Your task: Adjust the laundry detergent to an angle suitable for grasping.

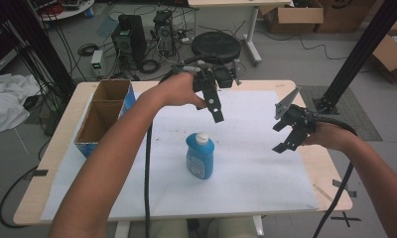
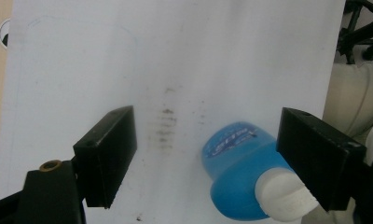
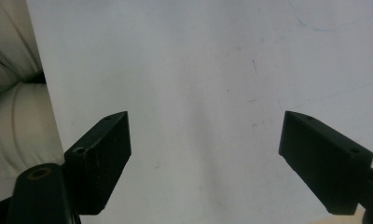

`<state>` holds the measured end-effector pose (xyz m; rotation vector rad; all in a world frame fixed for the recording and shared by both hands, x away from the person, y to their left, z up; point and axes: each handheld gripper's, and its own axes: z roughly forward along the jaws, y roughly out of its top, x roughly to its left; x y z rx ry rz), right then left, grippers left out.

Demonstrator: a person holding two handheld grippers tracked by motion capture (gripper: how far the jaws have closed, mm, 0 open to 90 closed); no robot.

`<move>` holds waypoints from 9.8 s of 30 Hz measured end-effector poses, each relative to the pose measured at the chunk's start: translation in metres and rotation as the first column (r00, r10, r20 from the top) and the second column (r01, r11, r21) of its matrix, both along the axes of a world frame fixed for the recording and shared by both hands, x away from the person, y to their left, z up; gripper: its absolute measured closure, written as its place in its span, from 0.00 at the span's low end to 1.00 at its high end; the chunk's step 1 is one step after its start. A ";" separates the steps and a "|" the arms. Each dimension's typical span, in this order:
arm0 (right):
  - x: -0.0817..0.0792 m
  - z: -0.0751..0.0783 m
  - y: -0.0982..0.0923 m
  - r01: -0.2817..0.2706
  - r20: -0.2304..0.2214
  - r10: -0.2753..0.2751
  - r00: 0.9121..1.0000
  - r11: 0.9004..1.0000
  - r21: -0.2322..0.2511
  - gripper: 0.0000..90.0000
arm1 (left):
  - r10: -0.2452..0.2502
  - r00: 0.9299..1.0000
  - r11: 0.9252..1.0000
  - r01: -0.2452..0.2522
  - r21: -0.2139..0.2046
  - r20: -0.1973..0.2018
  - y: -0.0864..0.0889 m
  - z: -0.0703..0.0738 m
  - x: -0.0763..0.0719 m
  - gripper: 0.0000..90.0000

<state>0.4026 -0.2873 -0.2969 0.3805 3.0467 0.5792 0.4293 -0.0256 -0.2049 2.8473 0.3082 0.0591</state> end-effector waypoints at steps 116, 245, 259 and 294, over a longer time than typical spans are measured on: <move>-0.119 -0.116 0.136 0.210 0.166 -0.549 0.820 0.557 0.803 0.16 | 0.036 0.999 0.999 -0.036 0.020 0.029 0.026 -0.008 0.010 0.23; -0.060 -0.095 0.119 -0.244 0.206 0.132 0.970 0.575 0.781 0.48 | 0.070 0.997 0.997 -0.070 0.034 0.015 0.040 -0.019 0.006 0.25; -0.060 -0.108 0.121 -0.231 0.197 0.123 0.973 0.569 0.789 0.48 | 0.075 0.997 0.997 -0.075 0.034 0.004 0.038 -0.022 0.007 0.25; -0.062 -0.114 0.119 -0.212 0.186 0.104 0.977 0.568 0.795 0.41 | 0.076 0.997 0.996 -0.076 0.037 0.003 0.043 -0.024 0.007 0.25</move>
